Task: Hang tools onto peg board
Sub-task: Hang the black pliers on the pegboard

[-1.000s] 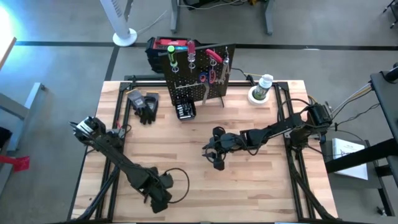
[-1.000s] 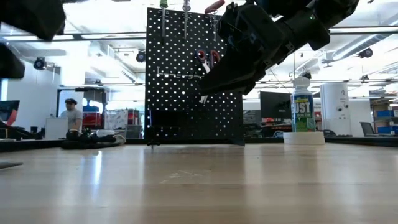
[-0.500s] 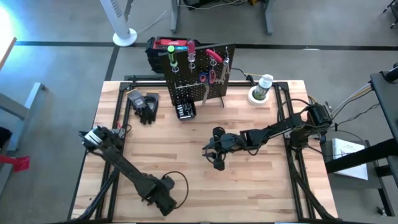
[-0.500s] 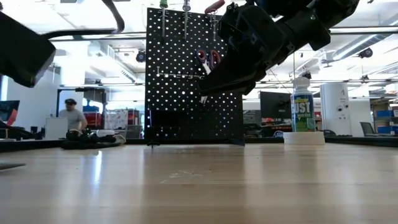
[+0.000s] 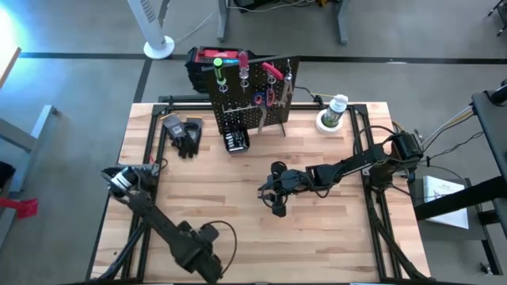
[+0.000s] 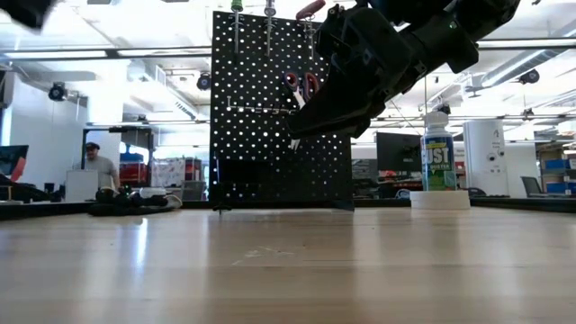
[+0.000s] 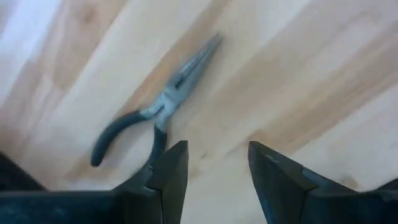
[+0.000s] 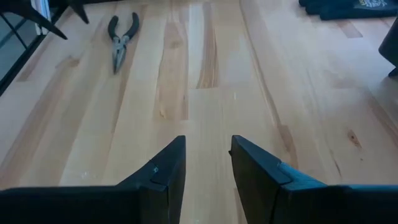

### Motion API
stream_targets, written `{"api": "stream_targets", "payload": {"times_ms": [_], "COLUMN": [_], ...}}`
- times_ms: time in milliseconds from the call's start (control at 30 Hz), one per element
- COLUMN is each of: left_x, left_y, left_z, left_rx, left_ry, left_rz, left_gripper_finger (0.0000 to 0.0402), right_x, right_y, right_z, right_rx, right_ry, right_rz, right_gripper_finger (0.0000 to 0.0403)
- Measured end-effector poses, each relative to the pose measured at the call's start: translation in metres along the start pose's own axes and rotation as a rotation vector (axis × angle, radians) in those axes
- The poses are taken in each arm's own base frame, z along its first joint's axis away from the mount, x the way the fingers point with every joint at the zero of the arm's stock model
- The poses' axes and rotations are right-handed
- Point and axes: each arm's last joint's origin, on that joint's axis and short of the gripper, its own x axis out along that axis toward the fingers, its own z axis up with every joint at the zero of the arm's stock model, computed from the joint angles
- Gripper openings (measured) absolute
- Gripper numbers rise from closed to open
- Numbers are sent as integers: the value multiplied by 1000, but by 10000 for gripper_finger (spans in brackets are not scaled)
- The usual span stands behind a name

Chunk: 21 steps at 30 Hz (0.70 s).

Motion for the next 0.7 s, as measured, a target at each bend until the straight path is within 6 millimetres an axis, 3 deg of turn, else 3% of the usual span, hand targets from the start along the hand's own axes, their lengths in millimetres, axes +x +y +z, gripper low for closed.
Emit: {"api": "stream_targets", "payload": {"times_ms": [167, 500, 700], "left_x": [-6, 57, 73], "left_y": [0, 26, 35], "left_z": [-9, -15, -15], "left_rx": [21, 181, 232], "left_ry": [-103, 4, 42], "left_rz": [9, 144, 120], "left_gripper_finger": [158, 158, 155], "right_x": [0, 0, 0], "right_y": [0, 0, 0], "right_z": [0, 1, 0], "right_rx": [0, 0, -1], "right_ry": [3, 5, 14], "right_rz": [-1, -1, -3], "right_gripper_finger": [119, 111, 109]}}
